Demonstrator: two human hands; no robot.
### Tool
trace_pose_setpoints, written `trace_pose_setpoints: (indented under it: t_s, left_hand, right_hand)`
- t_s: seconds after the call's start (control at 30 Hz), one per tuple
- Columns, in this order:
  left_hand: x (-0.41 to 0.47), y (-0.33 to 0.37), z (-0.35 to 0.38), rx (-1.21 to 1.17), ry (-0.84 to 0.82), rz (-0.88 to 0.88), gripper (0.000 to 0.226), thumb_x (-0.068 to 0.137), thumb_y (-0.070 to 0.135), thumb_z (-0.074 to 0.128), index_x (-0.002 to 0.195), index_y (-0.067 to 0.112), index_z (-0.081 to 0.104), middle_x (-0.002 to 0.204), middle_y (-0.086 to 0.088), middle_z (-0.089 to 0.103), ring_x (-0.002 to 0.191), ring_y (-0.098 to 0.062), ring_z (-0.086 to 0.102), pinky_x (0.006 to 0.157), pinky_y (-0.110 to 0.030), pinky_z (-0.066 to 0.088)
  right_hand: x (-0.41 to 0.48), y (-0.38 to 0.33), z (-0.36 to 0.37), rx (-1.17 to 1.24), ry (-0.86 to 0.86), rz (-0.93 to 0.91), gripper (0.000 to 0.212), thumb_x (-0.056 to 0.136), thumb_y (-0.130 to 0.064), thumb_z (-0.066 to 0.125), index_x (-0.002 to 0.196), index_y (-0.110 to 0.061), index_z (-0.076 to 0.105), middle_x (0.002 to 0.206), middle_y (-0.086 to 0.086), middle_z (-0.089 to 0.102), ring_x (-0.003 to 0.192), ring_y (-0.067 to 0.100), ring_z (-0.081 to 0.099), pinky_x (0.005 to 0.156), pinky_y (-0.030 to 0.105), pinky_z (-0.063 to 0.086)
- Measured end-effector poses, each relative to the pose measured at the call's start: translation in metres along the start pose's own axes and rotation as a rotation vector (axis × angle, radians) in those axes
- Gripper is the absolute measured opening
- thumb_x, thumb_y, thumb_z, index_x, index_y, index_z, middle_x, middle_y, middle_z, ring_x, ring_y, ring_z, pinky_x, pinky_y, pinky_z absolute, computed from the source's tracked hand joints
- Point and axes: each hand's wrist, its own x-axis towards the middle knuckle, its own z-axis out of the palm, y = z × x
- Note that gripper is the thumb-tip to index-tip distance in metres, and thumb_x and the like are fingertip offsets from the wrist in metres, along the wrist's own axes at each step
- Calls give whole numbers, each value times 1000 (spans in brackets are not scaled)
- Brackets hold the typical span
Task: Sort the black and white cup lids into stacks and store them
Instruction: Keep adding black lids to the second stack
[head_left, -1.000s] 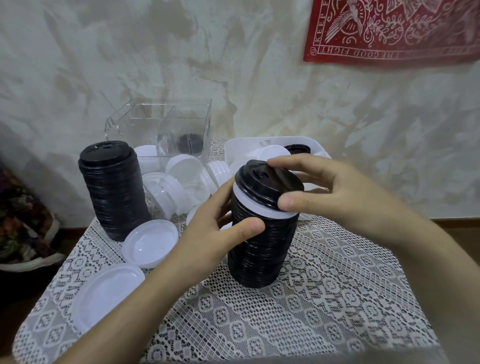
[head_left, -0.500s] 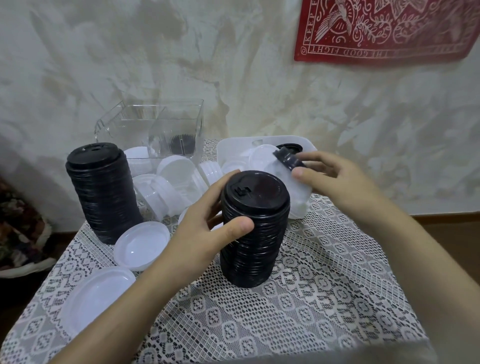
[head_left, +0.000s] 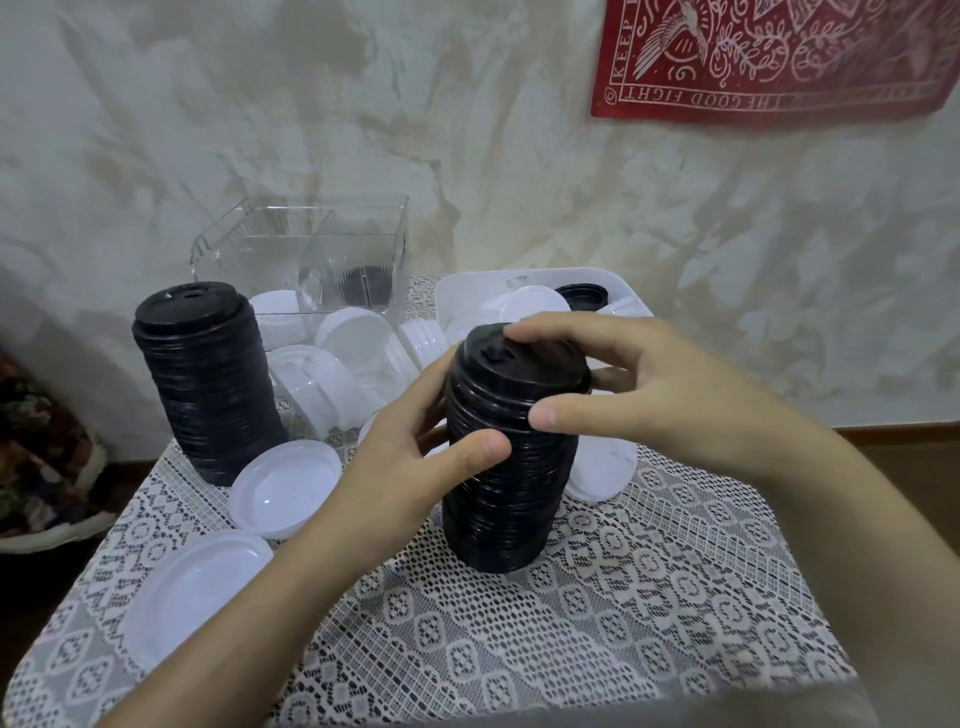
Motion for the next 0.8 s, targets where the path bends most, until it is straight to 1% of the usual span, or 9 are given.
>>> trace_pose_setpoints:
  t_s: [0.13,0.2,0.27,0.37,0.43,0.5,0.63,0.7,0.8]
  left_hand:
    - [0,1,1,9,2,-13,72,81,45,72,147,29,49,135,11,67,132,-10,59,106,-34,46]
    - [0,-1,0,-1,-2,-14,81,79,54,77,150,28,47,137,11,66,133,-10,58,109,-33,48]
    - [0,-2,0,-19,-5,-13,100,72,72,77,153,27,43,141,12,64,136,-9,56,111,-32,47]
    - [0,-1,0,-41,-1,-11,109,66,79,76,155,26,42,144,12,62,138,-9,53,112,-34,45]
    - [1,0,0,-53,-3,-13,106,67,77,76,154,25,44,141,11,64,137,-9,55,110,-31,47]
    - [1,1,1,-64,-3,-16,100,68,75,76,150,26,47,137,11,66,133,-10,58,106,-25,48]
    - [1,3,1,-88,10,-19,91,68,73,78,144,29,53,133,9,69,129,-11,61,101,-22,48]
    - [2,3,1,-88,8,-17,91,68,72,79,143,28,54,131,8,69,129,-12,61,101,-23,48]
    - [2,4,0,-87,6,-19,87,67,72,79,141,31,56,130,9,70,128,-11,62,100,-22,48]
  right_hand:
    - [0,0,1,-32,-30,4,61,73,-34,78,132,-33,64,128,-22,68,125,-3,59,108,18,45]
    - [-1,0,1,-31,-43,3,60,74,-33,78,132,-33,63,129,-23,68,126,-3,59,109,20,46]
    - [-2,-1,1,-35,-59,10,59,75,-31,78,133,-34,63,130,-25,66,126,-5,58,107,21,47]
    - [-2,0,2,-28,-70,22,60,75,-35,78,133,-34,64,131,-28,64,126,-6,58,104,19,49]
    - [-2,1,3,-15,-64,19,54,79,-39,82,131,-36,65,134,-28,63,128,-8,55,105,17,47]
    - [-1,2,4,-13,-35,6,47,84,-43,79,129,-37,68,137,-26,61,131,-12,50,106,12,44]
    - [0,1,7,17,-12,-11,48,76,-39,73,124,-34,70,127,-34,63,123,-14,56,101,7,43]
    - [1,2,7,-8,-12,-13,51,74,-42,74,124,-35,71,129,-33,63,124,-13,56,106,11,42]
    - [2,1,7,-64,-11,-8,54,72,-48,76,125,-40,71,140,-24,57,131,-14,49,118,22,34]
